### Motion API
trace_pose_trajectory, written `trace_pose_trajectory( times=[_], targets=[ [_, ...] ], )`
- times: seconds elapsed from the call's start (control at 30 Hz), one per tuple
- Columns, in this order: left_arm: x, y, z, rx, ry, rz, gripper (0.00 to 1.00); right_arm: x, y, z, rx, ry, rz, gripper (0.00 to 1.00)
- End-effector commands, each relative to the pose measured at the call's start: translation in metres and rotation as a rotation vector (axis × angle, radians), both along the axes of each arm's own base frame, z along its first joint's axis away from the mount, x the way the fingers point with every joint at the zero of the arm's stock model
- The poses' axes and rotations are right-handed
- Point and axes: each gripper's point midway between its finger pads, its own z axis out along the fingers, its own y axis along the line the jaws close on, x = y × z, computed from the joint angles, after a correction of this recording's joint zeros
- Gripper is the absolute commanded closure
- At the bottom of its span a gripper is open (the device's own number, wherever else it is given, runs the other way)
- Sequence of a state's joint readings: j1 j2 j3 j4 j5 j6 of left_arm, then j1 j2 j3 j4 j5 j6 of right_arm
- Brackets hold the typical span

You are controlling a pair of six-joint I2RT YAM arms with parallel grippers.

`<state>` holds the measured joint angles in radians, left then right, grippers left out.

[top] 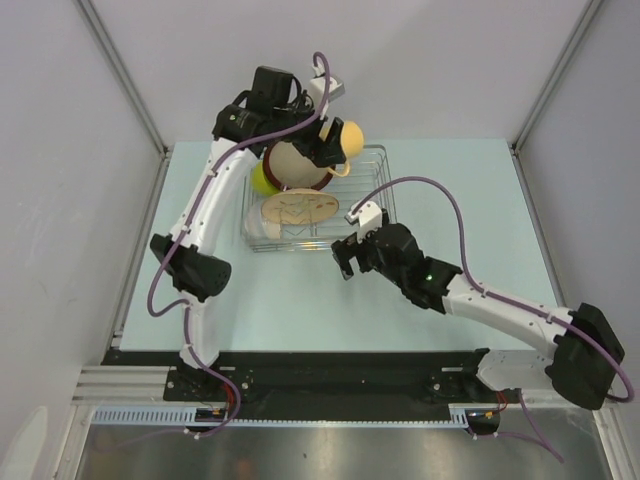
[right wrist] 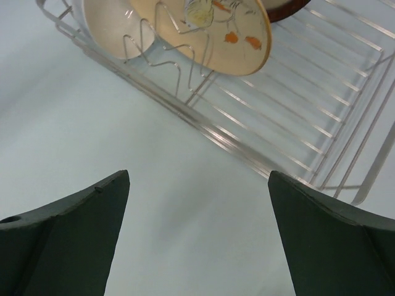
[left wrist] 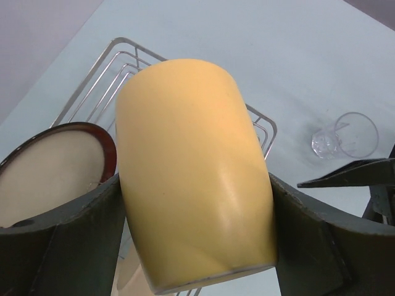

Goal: Load the mixed dishes into the dish rack

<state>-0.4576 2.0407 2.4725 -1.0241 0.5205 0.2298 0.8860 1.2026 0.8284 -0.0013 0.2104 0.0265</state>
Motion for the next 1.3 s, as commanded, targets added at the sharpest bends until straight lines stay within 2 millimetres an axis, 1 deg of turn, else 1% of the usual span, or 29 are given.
trace_pose_trajectory(
  times=[0.0,0.03,0.07,0.1,0.13,0.17,0.2,0.23,0.27,0.3,0.37,0.47,0.57,0.63,0.7,0.73,0.77,0.8,0.97,1.1,1.13,1.2,1.23,1.27],
  targets=[
    [-0.004,-0.014,0.015,-0.029,-0.082,-0.058,1.00,0.043,0.004,0.052,-0.007,-0.232,-0.055,0.00],
    [-0.007,-0.013,0.015,-0.027,-0.079,-0.063,1.00,0.048,0.012,0.045,-0.020,-0.225,-0.034,0.00],
    [-0.008,-0.013,0.013,-0.025,-0.077,-0.064,1.00,0.052,0.016,0.044,-0.022,-0.228,-0.025,0.00],
    [-0.008,-0.012,0.006,-0.016,-0.062,-0.064,1.00,0.059,0.018,0.043,-0.013,-0.226,-0.016,0.00],
    [-0.010,-0.010,0.010,-0.019,-0.071,-0.061,1.00,0.064,0.025,0.031,-0.030,-0.204,-0.005,0.00],
    [-0.012,-0.009,0.005,-0.013,-0.061,-0.061,1.00,0.070,0.029,0.036,-0.015,-0.213,0.001,0.00],
    [-0.013,-0.009,0.005,-0.011,-0.062,-0.060,1.00,0.071,0.037,0.032,-0.009,-0.204,0.030,0.00],
    [-0.015,-0.008,0.008,-0.012,-0.067,-0.060,1.00,0.076,0.038,0.029,-0.007,-0.192,0.033,0.00],
    [-0.015,-0.006,0.005,-0.006,-0.063,-0.055,0.99,0.081,0.044,0.023,0.002,-0.168,0.038,0.00],
    [-0.016,-0.005,0.005,-0.002,-0.062,-0.054,1.00,0.082,0.047,0.022,0.016,-0.154,0.050,0.00],
    [-0.018,-0.003,0.003,0.005,-0.059,-0.051,1.00,0.087,0.050,0.012,0.026,-0.121,0.041,0.00],
    [-0.020,-0.001,0.002,0.009,-0.062,-0.047,1.00,0.091,0.053,0.010,0.053,-0.101,0.015,0.00],
    [-0.021,-0.001,0.004,0.007,-0.065,-0.045,1.00,0.095,0.053,-0.004,0.050,-0.074,-0.018,0.00],
    [-0.021,0.002,0.005,0.009,-0.068,-0.036,1.00,0.099,0.050,-0.014,0.034,-0.062,-0.069,0.00],
    [-0.024,0.003,0.004,0.013,-0.064,-0.037,1.00,0.101,0.050,-0.024,0.037,-0.034,-0.087,0.00],
    [-0.024,0.004,0.005,0.011,-0.071,-0.034,1.00,0.100,0.052,-0.029,0.038,-0.019,-0.084,0.00],
    [-0.025,0.005,-0.001,0.019,-0.060,-0.031,1.00,0.097,0.057,-0.030,0.041,-0.017,-0.072,0.00],
    [-0.027,0.006,0.003,0.015,-0.074,-0.030,1.00,0.097,0.059,-0.038,0.028,-0.008,-0.072,0.00],
    [-0.028,0.012,0.004,0.031,-0.087,-0.014,1.00,0.091,0.063,-0.061,0.002,0.047,-0.063,0.00],
    [-0.027,0.015,0.007,0.041,-0.106,-0.001,1.00,0.077,0.065,-0.075,-0.021,0.109,-0.043,0.01],
    [-0.027,0.016,0.007,0.042,-0.108,0.001,1.00,0.072,0.065,-0.080,-0.035,0.128,-0.035,0.03],
    [-0.025,0.017,0.006,0.046,-0.110,0.009,1.00,0.064,0.068,-0.082,-0.041,0.151,-0.018,0.05],
    [-0.025,0.017,0.007,0.048,-0.113,0.013,1.00,0.057,0.069,-0.086,-0.055,0.167,-0.005,0.05],
    [-0.025,0.017,0.007,0.048,-0.115,0.014,1.00,0.053,0.070,-0.085,-0.054,0.172,0.004,0.06]
  ],
)
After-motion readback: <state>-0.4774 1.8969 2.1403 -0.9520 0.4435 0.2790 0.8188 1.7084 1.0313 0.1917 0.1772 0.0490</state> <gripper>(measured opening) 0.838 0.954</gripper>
